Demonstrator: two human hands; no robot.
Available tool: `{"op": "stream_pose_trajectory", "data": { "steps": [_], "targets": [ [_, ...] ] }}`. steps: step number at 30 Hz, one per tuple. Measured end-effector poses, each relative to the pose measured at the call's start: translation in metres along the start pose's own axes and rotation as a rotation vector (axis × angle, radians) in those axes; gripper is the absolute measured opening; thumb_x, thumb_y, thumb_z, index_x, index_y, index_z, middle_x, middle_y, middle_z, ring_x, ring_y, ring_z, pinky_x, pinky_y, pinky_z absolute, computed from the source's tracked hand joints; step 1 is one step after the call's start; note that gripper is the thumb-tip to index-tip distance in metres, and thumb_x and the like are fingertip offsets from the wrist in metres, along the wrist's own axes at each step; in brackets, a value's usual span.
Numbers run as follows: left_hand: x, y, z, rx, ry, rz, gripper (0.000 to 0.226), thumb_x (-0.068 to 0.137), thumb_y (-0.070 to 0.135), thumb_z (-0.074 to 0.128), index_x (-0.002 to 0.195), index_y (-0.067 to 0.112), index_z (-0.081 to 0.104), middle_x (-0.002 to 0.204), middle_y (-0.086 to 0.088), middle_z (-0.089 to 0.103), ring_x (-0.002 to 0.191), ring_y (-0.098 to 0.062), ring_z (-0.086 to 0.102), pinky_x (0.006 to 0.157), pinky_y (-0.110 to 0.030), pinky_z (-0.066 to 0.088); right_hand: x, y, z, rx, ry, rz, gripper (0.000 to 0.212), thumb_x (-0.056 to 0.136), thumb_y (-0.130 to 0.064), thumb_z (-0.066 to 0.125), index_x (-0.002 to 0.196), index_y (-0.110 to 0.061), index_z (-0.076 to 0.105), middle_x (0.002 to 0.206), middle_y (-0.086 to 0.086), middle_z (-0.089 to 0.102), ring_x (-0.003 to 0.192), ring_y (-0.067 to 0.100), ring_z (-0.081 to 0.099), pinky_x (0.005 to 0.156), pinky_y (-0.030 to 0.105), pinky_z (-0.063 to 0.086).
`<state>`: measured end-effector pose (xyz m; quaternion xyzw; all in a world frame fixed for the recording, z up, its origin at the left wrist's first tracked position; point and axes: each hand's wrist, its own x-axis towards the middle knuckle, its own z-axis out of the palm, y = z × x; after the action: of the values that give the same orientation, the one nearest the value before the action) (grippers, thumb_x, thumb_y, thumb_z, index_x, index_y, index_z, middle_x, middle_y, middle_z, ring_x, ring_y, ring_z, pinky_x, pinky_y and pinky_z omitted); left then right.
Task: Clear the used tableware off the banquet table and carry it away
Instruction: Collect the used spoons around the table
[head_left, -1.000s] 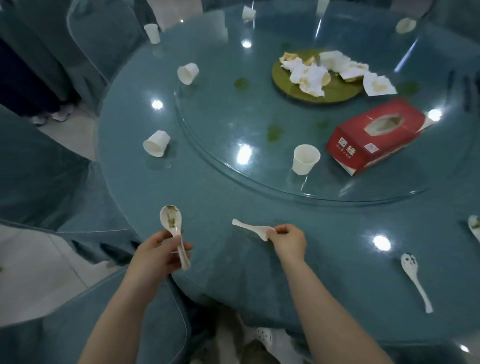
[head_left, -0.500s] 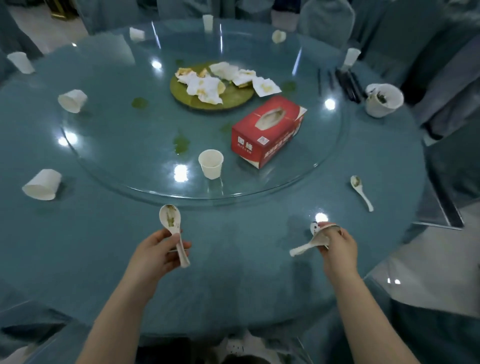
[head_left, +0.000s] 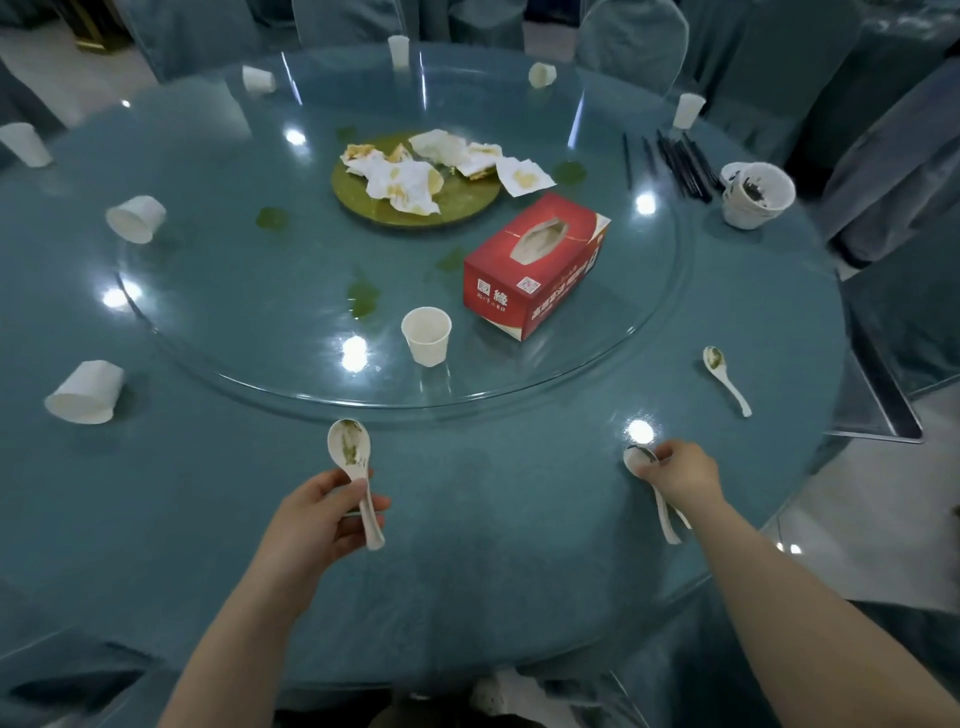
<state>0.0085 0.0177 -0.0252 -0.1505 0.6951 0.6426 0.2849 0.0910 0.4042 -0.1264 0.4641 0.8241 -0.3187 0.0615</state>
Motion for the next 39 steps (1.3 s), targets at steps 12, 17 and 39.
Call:
{"op": "stream_pose_trajectory", "data": {
  "steps": [12,17,39],
  "targets": [
    [0.034,0.022,0.012,0.038,-0.111,-0.037,0.020,0.097,0.012,0.052,0.114,0.006,0.059,0.085,-0.013,0.072,0.072,-0.021,0.069,0.059,-0.026,0.053,-0.018,-0.019,0.003,0.341,0.003,-0.046,0.019,0.074,-0.021,0.077,0.077,-0.012,0.060,0.072,0.001,0.061,0.067,0.017,0.055,0.062,0.030,0.042],
    [0.052,0.048,0.054,0.079,-0.174,-0.014,0.021,0.096,0.011,0.052,0.116,0.005,0.058,0.084,-0.013,0.072,0.071,-0.019,0.068,0.053,-0.022,0.054,0.012,-0.011,-0.036,0.382,0.159,-0.019,0.019,0.074,-0.023,0.077,0.073,-0.012,0.062,0.071,0.003,0.062,0.068,0.019,0.055,0.063,0.030,0.041],
    [0.088,0.097,0.151,0.115,-0.055,0.073,0.012,0.096,0.009,0.050,0.103,0.009,0.061,0.082,-0.013,0.073,0.061,-0.014,0.069,0.053,-0.022,0.055,0.181,-0.015,-0.093,-0.107,-0.039,0.048,0.048,0.074,-0.029,0.076,0.108,-0.005,0.052,0.106,0.013,0.060,0.108,0.032,0.055,0.080,0.032,0.044]
  ]
}}
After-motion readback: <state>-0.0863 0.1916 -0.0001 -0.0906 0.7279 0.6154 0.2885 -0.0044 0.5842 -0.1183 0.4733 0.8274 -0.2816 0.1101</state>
